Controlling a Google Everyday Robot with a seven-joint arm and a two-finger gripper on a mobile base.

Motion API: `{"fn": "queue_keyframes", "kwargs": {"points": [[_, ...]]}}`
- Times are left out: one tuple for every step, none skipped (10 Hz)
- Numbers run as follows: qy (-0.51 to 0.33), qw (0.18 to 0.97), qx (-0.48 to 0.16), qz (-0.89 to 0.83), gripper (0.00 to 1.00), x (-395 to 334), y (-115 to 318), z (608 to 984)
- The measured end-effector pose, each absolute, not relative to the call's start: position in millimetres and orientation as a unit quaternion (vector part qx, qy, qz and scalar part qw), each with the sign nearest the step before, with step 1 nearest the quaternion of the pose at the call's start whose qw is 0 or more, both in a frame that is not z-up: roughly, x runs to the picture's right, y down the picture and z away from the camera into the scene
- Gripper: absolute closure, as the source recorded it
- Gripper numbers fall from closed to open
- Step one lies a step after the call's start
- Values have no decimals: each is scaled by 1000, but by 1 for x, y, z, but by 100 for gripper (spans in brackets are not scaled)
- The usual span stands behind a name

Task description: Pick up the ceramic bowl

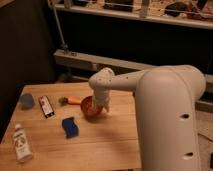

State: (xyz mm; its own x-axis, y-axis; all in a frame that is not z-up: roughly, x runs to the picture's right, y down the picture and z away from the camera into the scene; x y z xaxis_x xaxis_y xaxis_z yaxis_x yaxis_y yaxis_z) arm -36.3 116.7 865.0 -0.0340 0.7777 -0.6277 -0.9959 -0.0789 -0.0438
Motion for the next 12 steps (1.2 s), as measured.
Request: {"fn": "queue_keyframes", "kwargs": {"points": [[209,648,-259,685,72,-38,116,867],[206,650,-259,684,82,-40,114,868],[204,653,-260,682,91,-42,112,868],[198,657,-259,680,99,-43,106,862],[196,659,-258,679,100,-43,102,857],[197,658,-257,679,100,-39,98,848],[189,659,-258,681,100,-33,93,837],[170,664,-264,679,100,-32,90,829],[151,666,-271,678,100,-28,89,824],[129,667,-277,680,100,-19,90,818],[107,667,-283,681,100,-9,90,810],[93,668,-288,680,100,-4,91,805]]}}
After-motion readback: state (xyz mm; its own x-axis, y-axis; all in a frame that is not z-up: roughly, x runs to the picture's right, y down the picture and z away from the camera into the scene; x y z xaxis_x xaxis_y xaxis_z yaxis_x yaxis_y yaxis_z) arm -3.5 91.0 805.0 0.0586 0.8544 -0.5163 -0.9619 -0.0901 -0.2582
